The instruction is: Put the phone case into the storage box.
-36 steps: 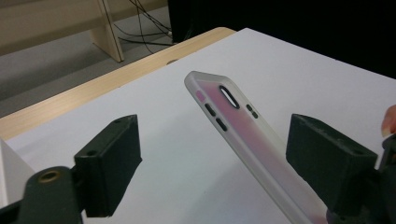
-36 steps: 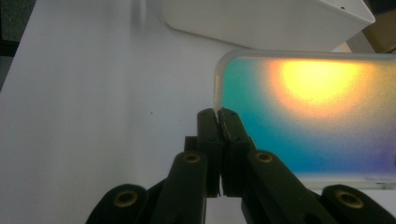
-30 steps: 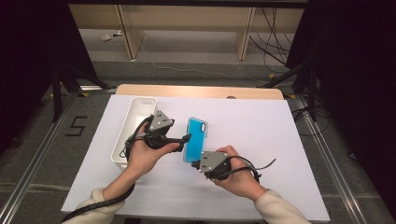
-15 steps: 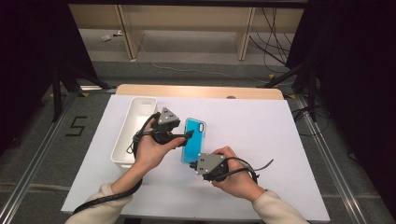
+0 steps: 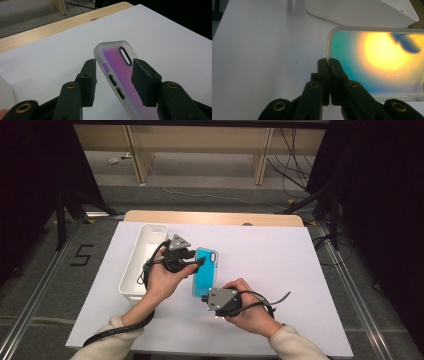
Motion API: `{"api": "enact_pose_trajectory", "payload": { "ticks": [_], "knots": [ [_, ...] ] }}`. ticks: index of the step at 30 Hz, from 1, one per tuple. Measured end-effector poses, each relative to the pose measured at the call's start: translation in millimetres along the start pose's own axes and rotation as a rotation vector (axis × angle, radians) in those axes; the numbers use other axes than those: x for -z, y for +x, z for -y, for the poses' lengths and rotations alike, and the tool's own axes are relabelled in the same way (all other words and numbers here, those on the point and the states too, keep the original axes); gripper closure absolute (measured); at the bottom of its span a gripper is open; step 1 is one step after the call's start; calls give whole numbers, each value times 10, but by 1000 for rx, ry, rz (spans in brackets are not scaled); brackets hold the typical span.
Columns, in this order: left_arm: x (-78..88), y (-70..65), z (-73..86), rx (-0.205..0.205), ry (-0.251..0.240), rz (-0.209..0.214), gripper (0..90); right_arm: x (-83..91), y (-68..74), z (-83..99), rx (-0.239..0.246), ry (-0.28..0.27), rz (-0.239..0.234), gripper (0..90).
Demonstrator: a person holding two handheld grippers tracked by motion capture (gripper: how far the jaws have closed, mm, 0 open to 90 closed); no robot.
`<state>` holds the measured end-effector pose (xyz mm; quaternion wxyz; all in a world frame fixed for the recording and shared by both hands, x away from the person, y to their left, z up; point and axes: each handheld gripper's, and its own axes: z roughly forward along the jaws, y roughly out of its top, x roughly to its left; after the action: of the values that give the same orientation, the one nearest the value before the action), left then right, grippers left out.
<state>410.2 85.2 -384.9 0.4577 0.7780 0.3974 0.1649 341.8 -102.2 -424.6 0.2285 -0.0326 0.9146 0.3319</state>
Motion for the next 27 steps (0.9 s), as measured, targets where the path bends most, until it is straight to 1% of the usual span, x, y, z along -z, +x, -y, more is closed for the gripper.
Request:
{"api": "enact_pose_trajectory", "payload": {
  "ticks": [1,2,3,4,5,6,8,10,11,13,14,15,17,18,19,20,21,22,25,26,27],
  "knots": [
    [0,-1,1,2,0,-2,581,-4,5,-4,-1,-4,-2,894],
    [9,12,1,-6,10,3,601,-7,13,-7,-3,-2,-13,894],
    [10,16,2,1,11,9,619,-7,14,-10,-1,0,-12,894],
    [5,11,4,15,4,11,631,-6,17,-12,4,4,4,894],
    [5,15,4,20,4,12,643,-7,19,-12,5,5,0,894],
    [13,27,4,16,15,14,652,-7,21,-13,6,6,2,894],
    [11,32,10,31,15,13,663,-10,24,-15,17,10,-6,894],
    [13,40,11,39,23,17,667,-9,36,-20,9,10,7,894],
    [9,39,13,43,21,17,670,-8,34,-24,7,13,5,894],
    [11,41,13,41,24,18,671,-10,39,-28,11,15,0,894],
    [13,41,13,43,21,20,678,-11,41,-29,14,20,8,895],
    [19,42,12,41,20,23,686,-12,45,-28,8,21,7,895],
    [27,36,8,43,17,22,694,-21,43,-26,17,20,0,895],
    [30,36,5,41,16,22,695,-22,47,-27,15,22,2,895],
    [32,33,3,42,13,19,696,-23,62,-31,-1,25,3,895],
    [34,31,1,44,10,18,697,-26,52,-32,17,21,-1,894],
    [39,26,-1,47,9,20,699,-26,52,-33,21,23,0,894],
    [35,18,0,55,-2,25,705,-28,54,-34,21,23,2,895],
    [45,4,-1,64,-4,39,723,-34,67,-31,24,30,2,895],
    [55,7,-3,57,2,43,730,-36,61,-28,31,34,11,895],
    [58,-2,-3,65,-5,49,737,-46,70,-29,25,31,0,895]
  ]
}}
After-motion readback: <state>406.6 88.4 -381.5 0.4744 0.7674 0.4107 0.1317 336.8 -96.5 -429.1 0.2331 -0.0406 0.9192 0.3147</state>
